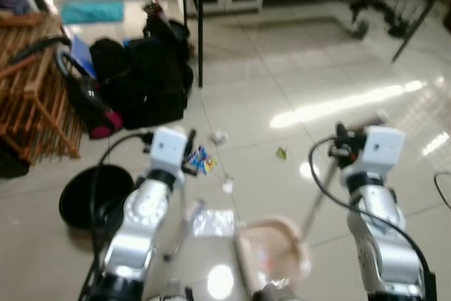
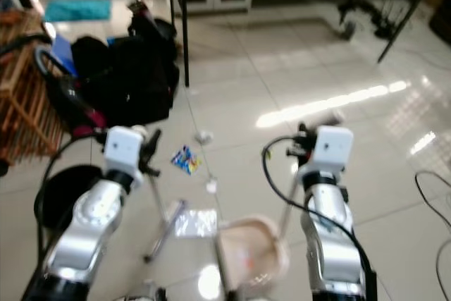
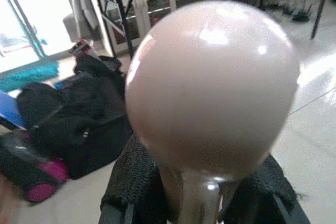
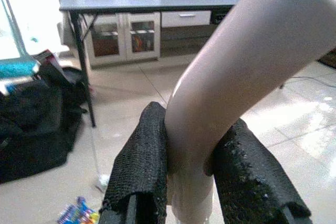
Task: Sweep floor
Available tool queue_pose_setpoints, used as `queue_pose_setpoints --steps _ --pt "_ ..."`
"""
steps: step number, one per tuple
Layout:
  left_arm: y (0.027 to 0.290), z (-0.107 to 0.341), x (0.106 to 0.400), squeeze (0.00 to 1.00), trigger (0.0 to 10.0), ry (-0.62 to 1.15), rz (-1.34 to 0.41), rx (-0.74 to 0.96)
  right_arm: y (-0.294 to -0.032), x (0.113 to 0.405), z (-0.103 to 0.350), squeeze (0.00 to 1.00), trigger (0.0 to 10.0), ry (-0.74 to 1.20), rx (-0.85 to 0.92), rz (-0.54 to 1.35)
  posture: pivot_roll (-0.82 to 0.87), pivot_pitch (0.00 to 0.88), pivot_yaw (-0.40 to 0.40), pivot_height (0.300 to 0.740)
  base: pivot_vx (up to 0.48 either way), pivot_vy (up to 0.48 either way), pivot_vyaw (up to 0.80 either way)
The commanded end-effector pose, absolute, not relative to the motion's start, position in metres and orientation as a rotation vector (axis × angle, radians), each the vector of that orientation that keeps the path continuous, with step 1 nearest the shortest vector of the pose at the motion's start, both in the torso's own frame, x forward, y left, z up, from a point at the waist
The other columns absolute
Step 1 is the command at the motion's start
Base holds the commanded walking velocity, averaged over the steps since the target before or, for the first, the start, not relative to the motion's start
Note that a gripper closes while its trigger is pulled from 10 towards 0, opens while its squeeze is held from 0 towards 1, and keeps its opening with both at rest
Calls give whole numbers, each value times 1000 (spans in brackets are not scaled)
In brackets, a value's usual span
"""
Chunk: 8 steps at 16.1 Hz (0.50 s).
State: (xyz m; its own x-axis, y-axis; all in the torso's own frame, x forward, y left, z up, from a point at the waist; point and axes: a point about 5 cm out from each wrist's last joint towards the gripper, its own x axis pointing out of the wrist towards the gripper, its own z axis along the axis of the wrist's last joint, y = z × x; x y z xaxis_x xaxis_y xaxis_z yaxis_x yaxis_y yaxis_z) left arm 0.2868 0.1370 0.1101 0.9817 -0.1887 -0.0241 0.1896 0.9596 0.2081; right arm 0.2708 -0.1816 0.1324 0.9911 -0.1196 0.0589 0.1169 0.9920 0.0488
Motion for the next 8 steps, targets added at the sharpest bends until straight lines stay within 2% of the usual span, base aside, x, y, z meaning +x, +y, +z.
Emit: queue_pose_setpoints --steps 1,3,4,6,8 --pt "132 116 286 0 10000 -25 -202 218 -189 269 136 0 10000 -78 72 -143 -71 94 -13 740 0 -480 0" --pt "134 116 286 0 10000 -20 -196 209 -189 269 136 0 10000 -80 75 -143 -70 91 -15 740 0 -480 0" --pt "139 114 288 0 10000 23 -185 139 -186 270 136 0 10000 -83 77 -129 -69 84 -15 740 0 480 0" --pt "145 114 291 0 10000 30 -150 129 -185 271 137 0 10000 -84 84 -123 -71 87 -11 740 0 461 0" --pt "147 115 293 0 10000 22 -154 137 -186 271 137 0 10000 -82 123 -129 -74 91 -6 740 0 0 0"
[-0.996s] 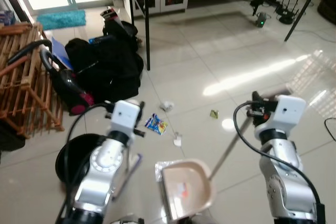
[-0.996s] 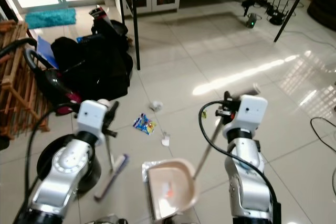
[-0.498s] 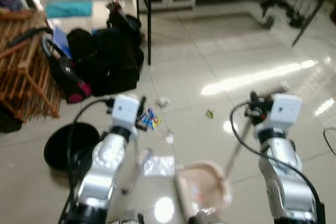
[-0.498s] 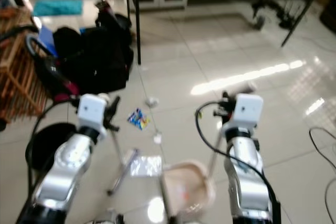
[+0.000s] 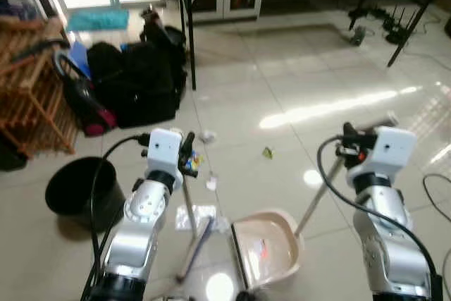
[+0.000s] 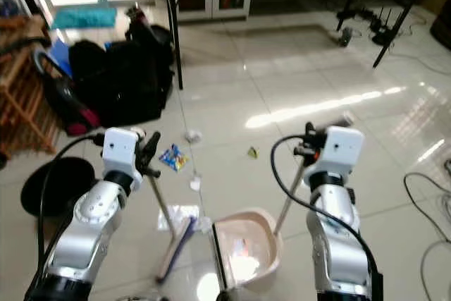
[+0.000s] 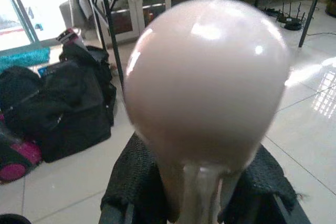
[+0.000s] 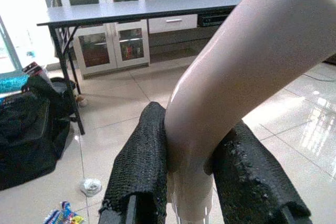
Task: Sweep floor
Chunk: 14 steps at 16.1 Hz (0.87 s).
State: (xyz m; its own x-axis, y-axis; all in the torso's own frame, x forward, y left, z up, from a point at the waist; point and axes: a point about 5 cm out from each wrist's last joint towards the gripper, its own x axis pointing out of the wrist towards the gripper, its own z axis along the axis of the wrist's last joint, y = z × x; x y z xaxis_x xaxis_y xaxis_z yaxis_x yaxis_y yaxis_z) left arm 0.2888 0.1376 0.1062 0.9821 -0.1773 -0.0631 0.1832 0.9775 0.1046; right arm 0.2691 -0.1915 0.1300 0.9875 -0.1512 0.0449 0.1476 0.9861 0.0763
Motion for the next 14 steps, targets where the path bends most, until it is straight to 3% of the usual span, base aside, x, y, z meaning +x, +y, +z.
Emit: queue_pose_setpoints --steps 1,14 --pt "147 117 293 0 10000 8 -160 152 -187 271 137 0 10000 -81 126 -130 -74 92 -7 740 0 0 0" --pt "142 126 296 0 10000 -21 -184 140 -187 273 134 0 10000 -58 75 -146 -66 105 -21 740 0 0 0"
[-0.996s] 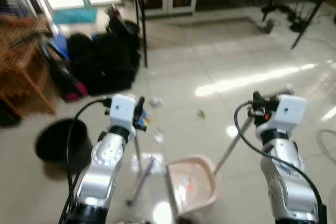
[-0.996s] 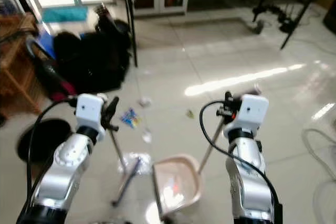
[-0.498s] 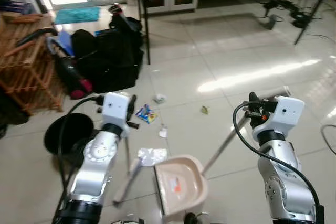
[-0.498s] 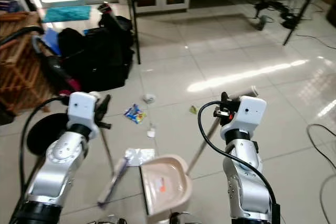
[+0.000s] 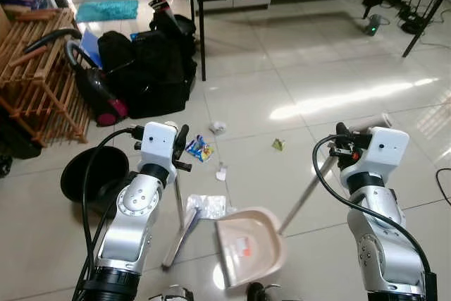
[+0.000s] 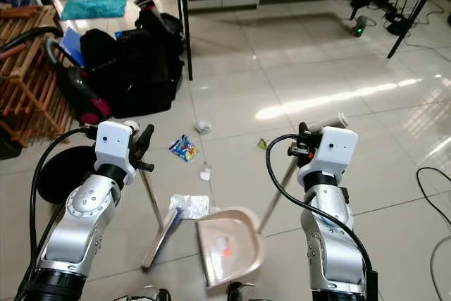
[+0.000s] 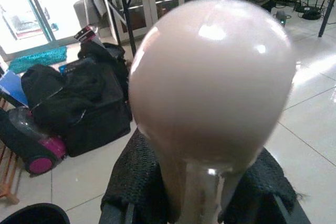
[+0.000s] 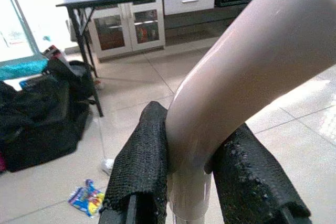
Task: Sweep floor
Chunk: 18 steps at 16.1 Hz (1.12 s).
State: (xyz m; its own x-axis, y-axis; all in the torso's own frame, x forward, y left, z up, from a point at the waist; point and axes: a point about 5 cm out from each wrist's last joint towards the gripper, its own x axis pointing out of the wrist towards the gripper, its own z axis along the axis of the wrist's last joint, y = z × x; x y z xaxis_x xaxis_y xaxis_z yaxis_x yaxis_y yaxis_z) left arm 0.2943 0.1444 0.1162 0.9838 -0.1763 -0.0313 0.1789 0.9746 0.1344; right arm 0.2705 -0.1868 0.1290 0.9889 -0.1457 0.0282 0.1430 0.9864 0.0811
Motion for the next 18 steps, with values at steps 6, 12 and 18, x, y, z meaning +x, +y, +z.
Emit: queue_pose_setpoints --steps 6,12,18 --pt "128 139 299 0 10000 -119 -245 155 -194 269 142 0 10000 -110 113 -199 -79 107 2 740 186 0 0" --pt "130 140 298 0 10000 -131 -245 150 -191 270 141 0 10000 -103 85 -180 -68 106 -1 740 348 0 -104" --pt "130 138 299 0 10000 -118 -243 139 -189 274 145 0 10000 -127 63 -160 -71 114 1 740 319 0 265"
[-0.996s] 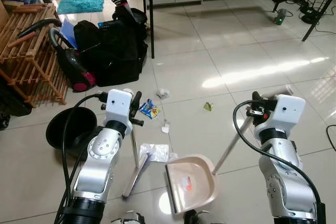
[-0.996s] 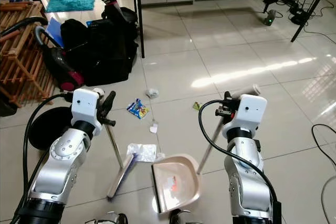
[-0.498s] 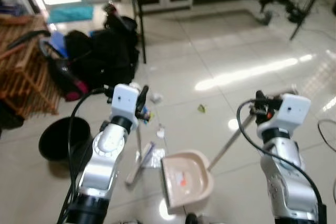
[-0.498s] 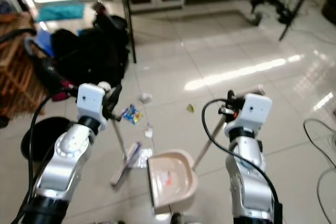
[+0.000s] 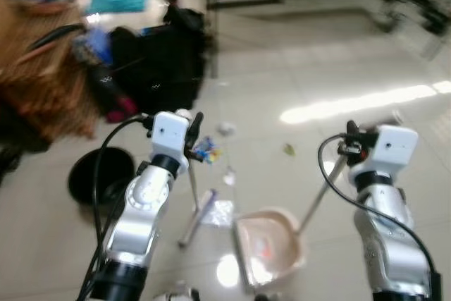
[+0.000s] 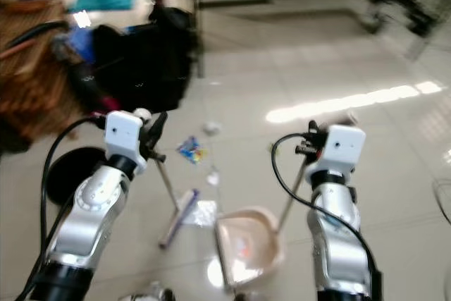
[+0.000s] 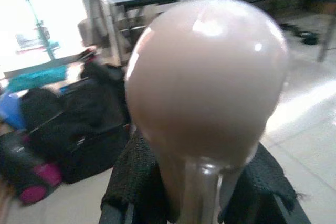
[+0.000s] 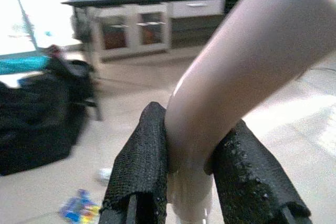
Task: Sweep floor
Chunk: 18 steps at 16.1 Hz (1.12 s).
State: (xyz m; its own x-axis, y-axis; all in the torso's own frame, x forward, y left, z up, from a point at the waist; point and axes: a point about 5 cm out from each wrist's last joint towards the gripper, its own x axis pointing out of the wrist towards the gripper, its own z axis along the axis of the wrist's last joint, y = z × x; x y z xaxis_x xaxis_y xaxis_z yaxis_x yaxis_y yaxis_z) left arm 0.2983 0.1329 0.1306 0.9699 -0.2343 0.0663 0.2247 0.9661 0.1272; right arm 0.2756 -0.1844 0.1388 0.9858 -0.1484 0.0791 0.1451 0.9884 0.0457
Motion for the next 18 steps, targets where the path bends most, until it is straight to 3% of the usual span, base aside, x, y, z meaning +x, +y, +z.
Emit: queue_pose_setpoints --steps 1,12,18 --pt "130 138 301 0 10000 -114 -232 142 -190 274 146 0 10000 -128 59 -174 -75 119 4 740 0 0 0" --pt "132 138 307 0 10000 -110 -196 114 -206 275 137 0 10000 -108 11 -271 -49 138 -6 740 0 0 0" --pt "115 145 317 0 10000 -153 -220 91 -218 303 145 0 10000 -179 -62 -381 -28 272 13 740 0 0 0"
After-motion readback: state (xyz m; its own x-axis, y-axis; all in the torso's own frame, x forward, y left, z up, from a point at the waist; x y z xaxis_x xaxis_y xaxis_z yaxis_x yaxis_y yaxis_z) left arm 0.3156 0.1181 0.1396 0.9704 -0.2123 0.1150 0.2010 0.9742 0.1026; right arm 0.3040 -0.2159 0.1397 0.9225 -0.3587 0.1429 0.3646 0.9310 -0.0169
